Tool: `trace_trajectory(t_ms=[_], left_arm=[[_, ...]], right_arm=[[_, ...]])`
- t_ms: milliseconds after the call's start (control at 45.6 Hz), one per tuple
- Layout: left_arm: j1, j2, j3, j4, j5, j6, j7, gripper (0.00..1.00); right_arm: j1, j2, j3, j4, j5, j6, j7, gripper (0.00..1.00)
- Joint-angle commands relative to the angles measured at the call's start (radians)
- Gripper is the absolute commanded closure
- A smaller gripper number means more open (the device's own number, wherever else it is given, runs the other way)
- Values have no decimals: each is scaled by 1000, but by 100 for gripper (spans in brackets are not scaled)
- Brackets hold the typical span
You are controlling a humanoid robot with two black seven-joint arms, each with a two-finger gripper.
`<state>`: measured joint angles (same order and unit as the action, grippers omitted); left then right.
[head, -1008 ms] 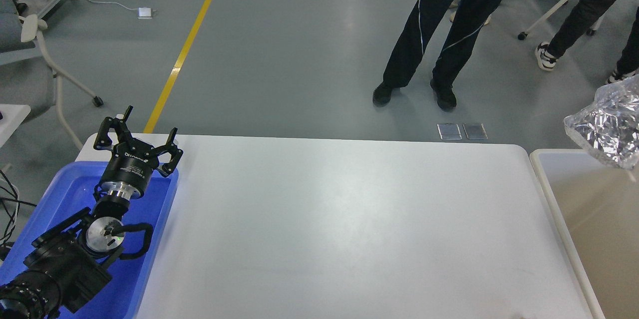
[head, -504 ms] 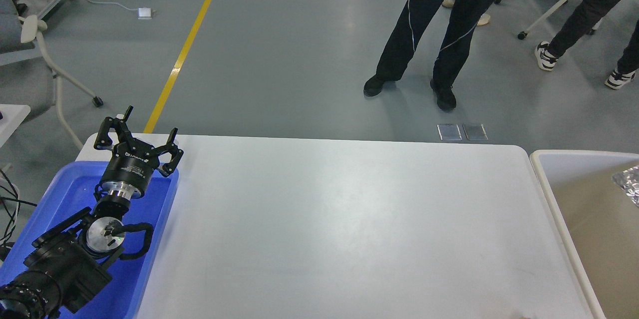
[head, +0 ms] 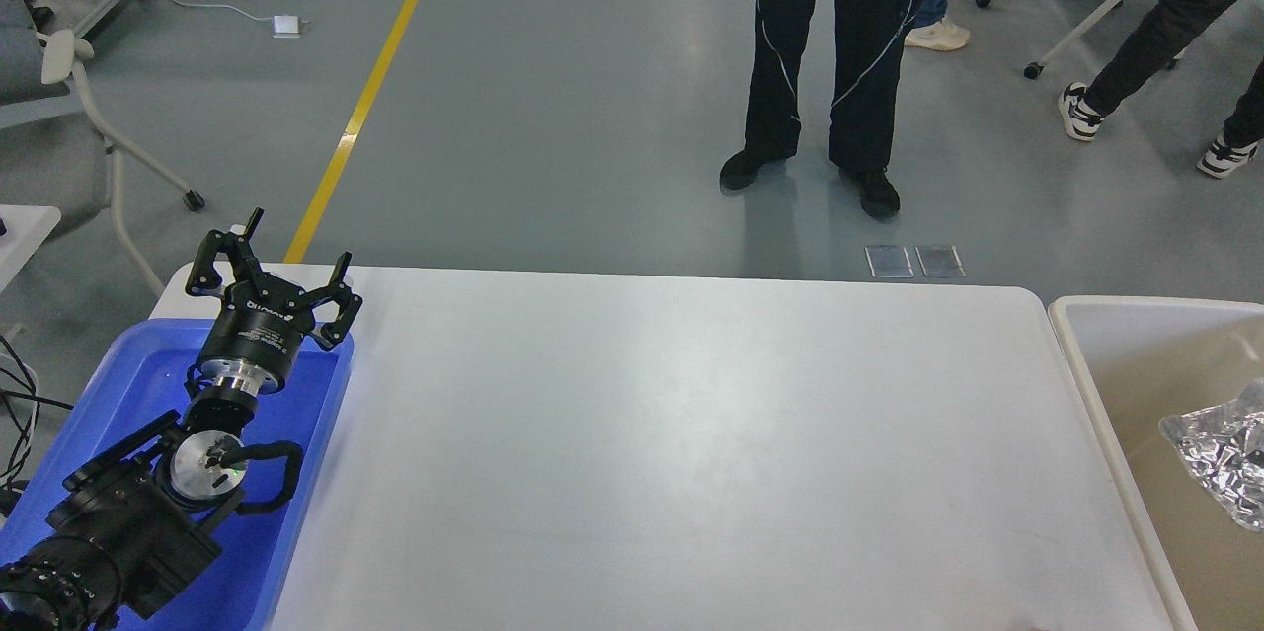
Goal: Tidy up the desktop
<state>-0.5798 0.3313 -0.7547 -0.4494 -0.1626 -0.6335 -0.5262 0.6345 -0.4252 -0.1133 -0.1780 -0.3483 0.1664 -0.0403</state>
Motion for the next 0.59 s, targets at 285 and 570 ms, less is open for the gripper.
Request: trace_trajectory(t_ms=[285,570], left_arm=[[0,0,0,0,0,0,0,0],[0,0,0,0,0,0,0,0]], right_arm=[[-6,22,24,57,8,-137,2,2],[119,-58,69,161,9,-120,8,1]])
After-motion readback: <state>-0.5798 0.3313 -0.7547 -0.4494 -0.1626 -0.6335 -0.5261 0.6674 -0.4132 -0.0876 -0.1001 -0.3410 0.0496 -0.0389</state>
